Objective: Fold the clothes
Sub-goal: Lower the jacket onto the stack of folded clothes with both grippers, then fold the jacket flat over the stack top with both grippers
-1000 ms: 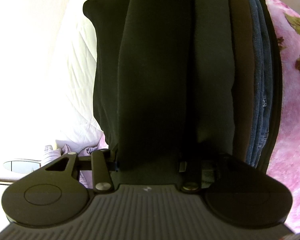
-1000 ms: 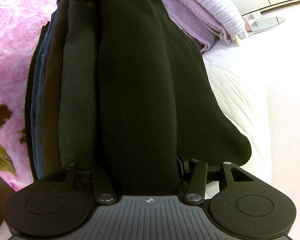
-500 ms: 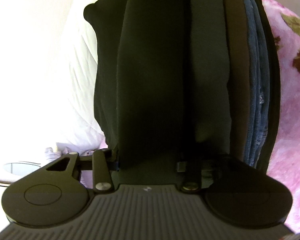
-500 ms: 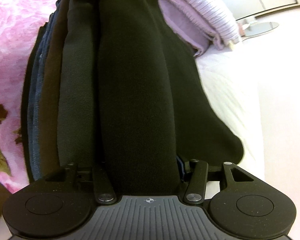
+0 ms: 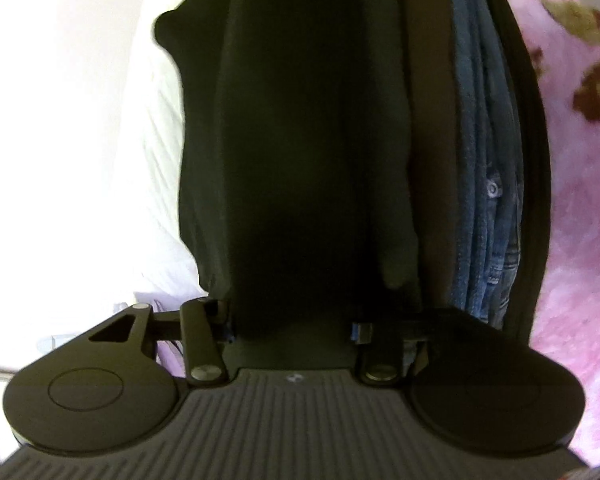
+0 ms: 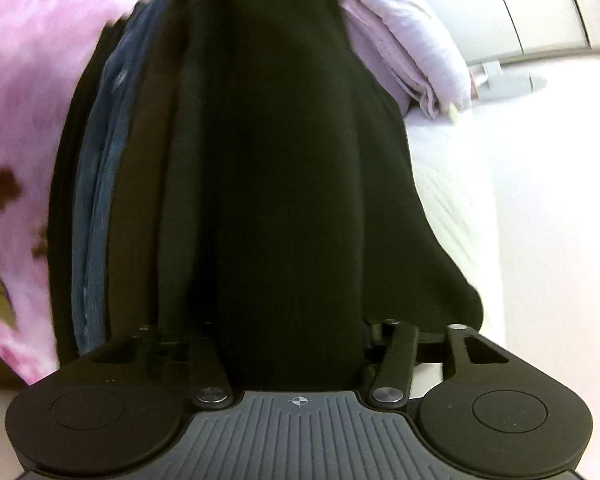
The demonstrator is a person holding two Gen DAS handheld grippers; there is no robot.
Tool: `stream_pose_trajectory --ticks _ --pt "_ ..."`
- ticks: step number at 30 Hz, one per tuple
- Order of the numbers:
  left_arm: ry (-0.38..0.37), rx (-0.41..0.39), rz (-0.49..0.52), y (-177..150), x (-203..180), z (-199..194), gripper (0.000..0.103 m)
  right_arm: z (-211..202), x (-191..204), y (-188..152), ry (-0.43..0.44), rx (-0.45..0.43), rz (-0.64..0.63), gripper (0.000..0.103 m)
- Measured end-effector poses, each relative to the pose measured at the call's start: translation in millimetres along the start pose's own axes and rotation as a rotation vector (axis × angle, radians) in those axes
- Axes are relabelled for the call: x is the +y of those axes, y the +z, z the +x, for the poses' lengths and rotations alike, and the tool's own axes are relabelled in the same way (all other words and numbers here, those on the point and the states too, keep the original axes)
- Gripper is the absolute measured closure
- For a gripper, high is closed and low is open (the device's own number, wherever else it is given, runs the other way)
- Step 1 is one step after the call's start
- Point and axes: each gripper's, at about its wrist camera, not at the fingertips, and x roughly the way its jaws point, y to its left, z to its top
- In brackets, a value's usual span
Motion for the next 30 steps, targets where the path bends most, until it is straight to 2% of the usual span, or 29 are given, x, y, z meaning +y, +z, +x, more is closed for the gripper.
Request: stream_pose_trajectory --ticks 3,5,6,7,10,11,14,16,18,21,23,24,26,30 --pt "0.003 -0.008 0.006 -31 -1 -23 0.057 -11 -3 -2 -0.001 0.008 0.028 0.031" --pt "-0.006 -0.015 -0.007 -45 0 -38 0.057 -23 -3 -5 0.004 0.006 0.041 0.03" --pt "-0.009 -0.011 -0.021 -52 -1 -59 0.057 -29 -3 -6 0.0 0.007 0.051 0.03" --pt "-0.011 -0.007 -0.035 -58 -2 -80 0.057 -35 -5 -6 0.0 0.006 0.071 0.03" --pt "-0.034 0.023 -0.077 -43 -6 -89 0.06 -47 -12 -1 0.017 -0.002 0.14 0.033" --pt "-0.046 0.037 -0.089 -43 -6 -87 0.061 -43 -18 1 0.036 -0.004 0.163 0.045" --pt "-0.052 0.079 -0.121 -44 -4 -84 0.065 -32 -30 5 0.063 -0.02 0.149 0.057" --pt "-0.027 0.091 -0.188 -51 0 -91 0.065 -42 -37 0 0.028 -0.06 0.14 0.058" --pt "-0.02 0.093 -0.188 -54 -9 -97 0.065 -48 -40 -17 -0.005 -0.08 0.164 0.058" --pt "-0.031 0.098 -0.125 -57 -28 -101 0.062 -38 -16 -24 0.066 -0.052 0.169 0.058" --pt "-0.036 0.098 -0.107 -67 -32 -111 0.062 -34 -8 -22 0.081 -0.042 0.174 0.056" --pt "-0.041 0.094 -0.11 -73 -30 -118 0.06 -32 -11 -19 0.075 -0.039 0.181 0.056" --pt "-0.056 0.089 -0.121 -86 -26 -132 0.058 -35 -17 -16 0.072 -0.037 0.196 0.046" --pt "-0.084 0.087 -0.18 -118 -17 -168 0.056 -46 -31 -9 0.107 0.005 0.225 0.045"
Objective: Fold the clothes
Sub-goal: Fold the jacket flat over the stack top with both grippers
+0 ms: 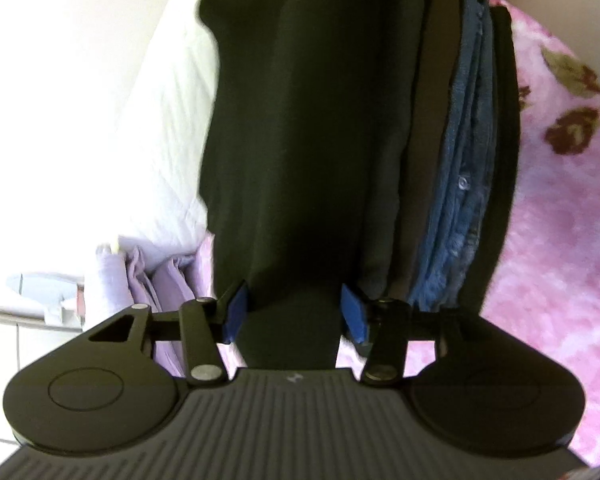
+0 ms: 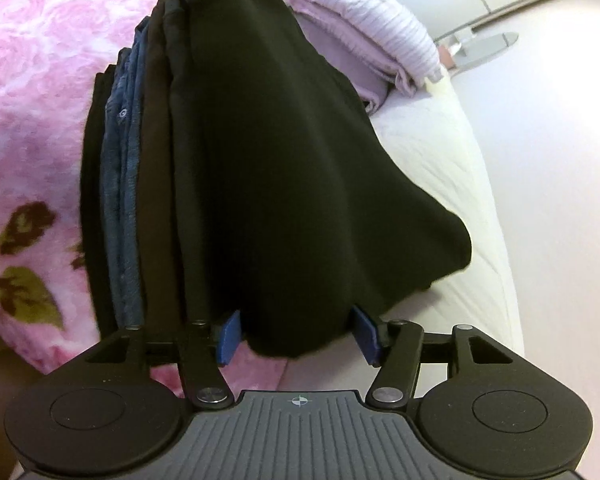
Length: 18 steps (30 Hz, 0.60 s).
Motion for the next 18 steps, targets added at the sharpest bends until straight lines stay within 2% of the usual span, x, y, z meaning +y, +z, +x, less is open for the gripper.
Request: stream_pose_trajectory --ticks 3,6,8,10,12,13,14,16,18 --pt "-0.045 -0.035 -0.179 -32 20 -31 0.056 -13 -6 5 0.013 0.028 0.074 0.045" --pt "-0.063 -0.102 -0.397 -65 46 -57 0.057 -42 -27 5 0.056 0.025 0.235 0.045" --pt "-0.075 -0.15 -0.532 -75 62 -62 0.058 -50 -43 15 0.085 -0.009 0.351 0.045" --pt "-0.088 -0.168 -0.604 -75 88 -39 0.058 -51 -58 33 0.116 -0.043 0.465 0.045" --pt "-0.14 -0.138 -0.639 -55 100 -3 0.063 -41 -65 52 0.136 -0.048 0.541 0.045" --pt "-0.186 -0.104 -0.667 -23 104 21 0.065 -35 -68 60 0.145 -0.046 0.574 0.045" --pt "-0.225 -0.077 -0.699 -16 101 41 0.065 -26 -70 66 0.158 -0.033 0.615 0.045" --pt "-0.31 -0.035 -0.772 -28 94 45 0.065 -2 -72 68 0.205 0.026 0.698 0.045" --pt "-0.366 -0.039 -0.828 -37 104 48 0.063 17 -72 58 0.286 0.091 0.788 0.045"
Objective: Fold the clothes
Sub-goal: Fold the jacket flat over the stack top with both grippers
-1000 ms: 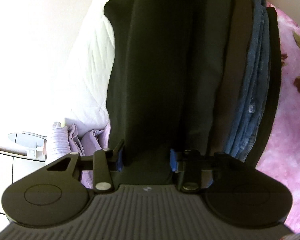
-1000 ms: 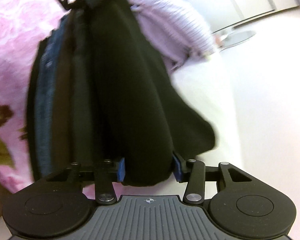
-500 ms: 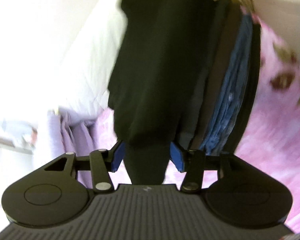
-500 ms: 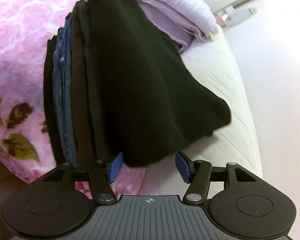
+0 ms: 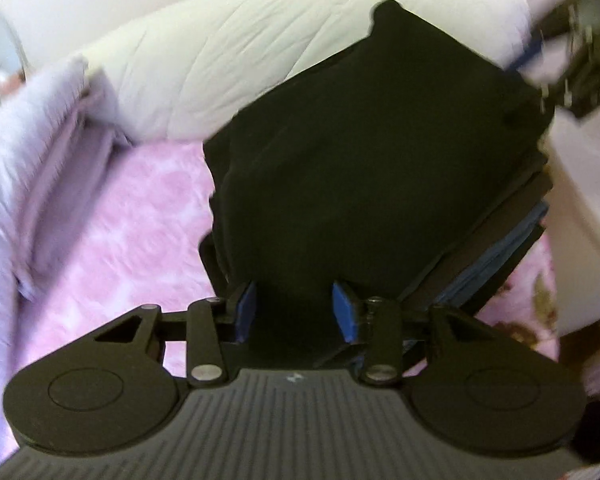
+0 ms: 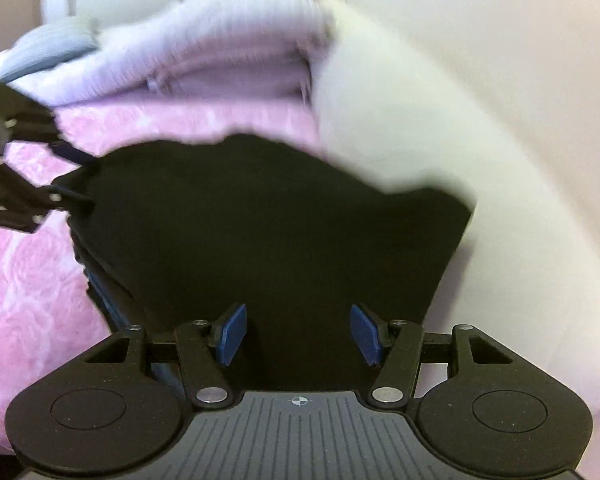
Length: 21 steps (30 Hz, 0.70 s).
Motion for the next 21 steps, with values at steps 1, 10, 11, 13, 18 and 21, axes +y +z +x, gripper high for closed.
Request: stream_pose_trajectory --ticks 1,10,11,13,18,21 --pt "-0.025 0.002 -0.025 6 7 -1 0.062 5 -6 -1 0.023 0.034 0.047 0.045" --pt "0.017 -0.055 0.0 32 27 -9 0.065 -22 -39 58 -0.019 -0.054 0.056 0.045" --pt "0.024 -0.066 -0.004 40 30 -7 0.065 -17 -46 68 -0.023 -0.069 0.055 0.045" --pt "0.036 -0.063 -0.017 60 35 5 0.065 -1 -59 85 -0.025 -0.087 0.051 0.045" --pt "0.048 0.045 -0.032 99 35 61 0.065 56 -93 96 -0.012 -0.072 0.01 0.045" --pt "0.057 0.112 -0.034 101 24 101 0.065 97 -120 83 0.047 0.005 0.078 0.046"
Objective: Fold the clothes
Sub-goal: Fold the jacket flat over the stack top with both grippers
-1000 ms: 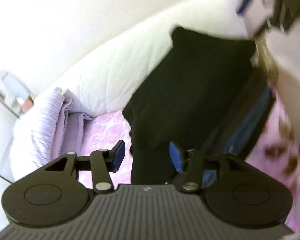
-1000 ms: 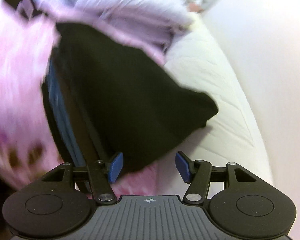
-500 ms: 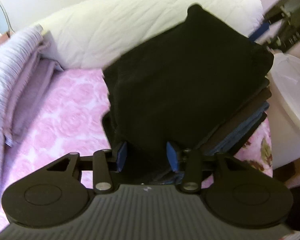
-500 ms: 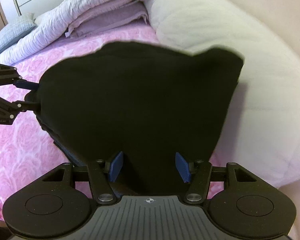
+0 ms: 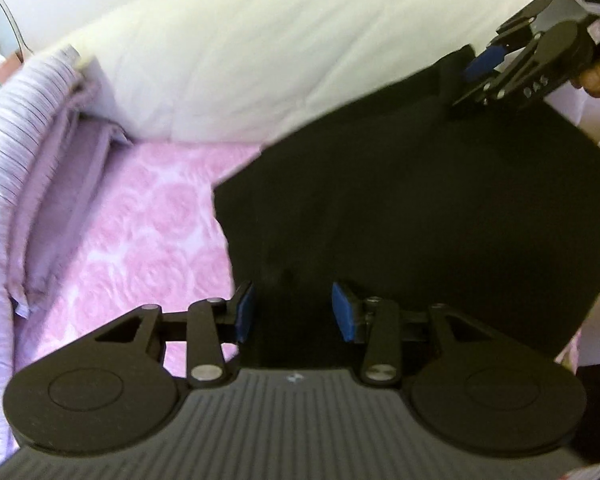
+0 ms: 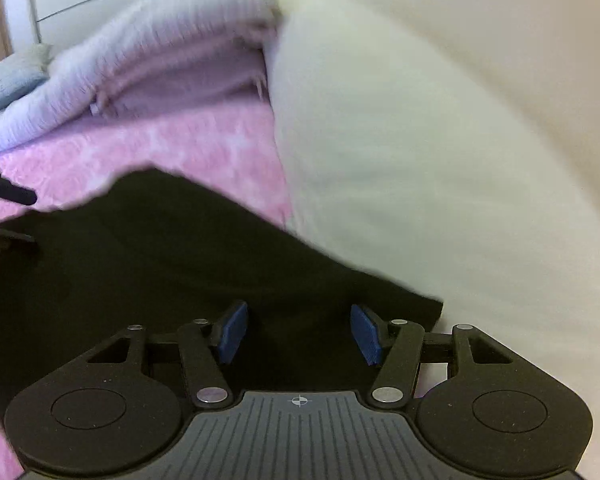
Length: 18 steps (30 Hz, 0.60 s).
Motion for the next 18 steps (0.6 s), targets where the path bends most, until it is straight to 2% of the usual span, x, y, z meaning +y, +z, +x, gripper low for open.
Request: stream_pose_trajectory --ticks 3,6,8,10,13,18 --pt "0.015 0.026 -0.008 11 -4 10 0.067 4 -19 0 0.062 0.016 0.039 0.046" --pt "0.024 0.006 -0.045 29 4 -1 0.069 -10 -33 10 0.109 -0.003 0.087 0.046" --pt "0.024 -0.012 -0.078 39 14 -3 0.069 -23 -43 15 0.102 -0.06 0.119 0.046" --pt "0.015 -0.018 -0.112 55 19 5 0.069 -17 -52 11 0.112 -0.043 0.158 0.046" --pt "-0.005 0.037 -0.135 71 24 38 0.069 -2 -61 4 0.127 0.002 0.194 0.046" --pt "-0.01 0.132 -0.084 72 19 79 0.069 27 -63 10 0.164 0.066 0.201 0.046"
